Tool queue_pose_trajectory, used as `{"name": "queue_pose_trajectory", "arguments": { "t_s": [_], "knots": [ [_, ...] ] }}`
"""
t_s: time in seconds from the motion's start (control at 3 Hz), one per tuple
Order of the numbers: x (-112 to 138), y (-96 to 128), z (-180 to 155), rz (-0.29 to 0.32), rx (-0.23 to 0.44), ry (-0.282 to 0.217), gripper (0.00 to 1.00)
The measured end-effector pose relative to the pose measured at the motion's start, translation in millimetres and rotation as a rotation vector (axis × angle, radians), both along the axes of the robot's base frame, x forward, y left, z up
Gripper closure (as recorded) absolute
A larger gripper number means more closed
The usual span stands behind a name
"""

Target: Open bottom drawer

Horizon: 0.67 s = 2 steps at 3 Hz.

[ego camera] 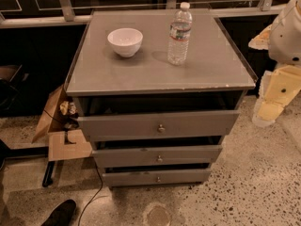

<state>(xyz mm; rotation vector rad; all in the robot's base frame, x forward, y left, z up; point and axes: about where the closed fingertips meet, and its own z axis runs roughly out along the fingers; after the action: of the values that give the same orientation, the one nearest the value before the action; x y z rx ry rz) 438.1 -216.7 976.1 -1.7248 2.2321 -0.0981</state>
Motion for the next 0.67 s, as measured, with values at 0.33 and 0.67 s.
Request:
{"name": "queue_pose_trajectory", "arguments": {
  "t_s": [0.33, 0.67],
  "knots": [
    [0.0, 0.0, 0.0, 0.0, 0.0, 0.0, 0.0],
    [0.1, 0.4, 0.5, -0.001, 0.002, -0.007, 0.1]
  ]
}}
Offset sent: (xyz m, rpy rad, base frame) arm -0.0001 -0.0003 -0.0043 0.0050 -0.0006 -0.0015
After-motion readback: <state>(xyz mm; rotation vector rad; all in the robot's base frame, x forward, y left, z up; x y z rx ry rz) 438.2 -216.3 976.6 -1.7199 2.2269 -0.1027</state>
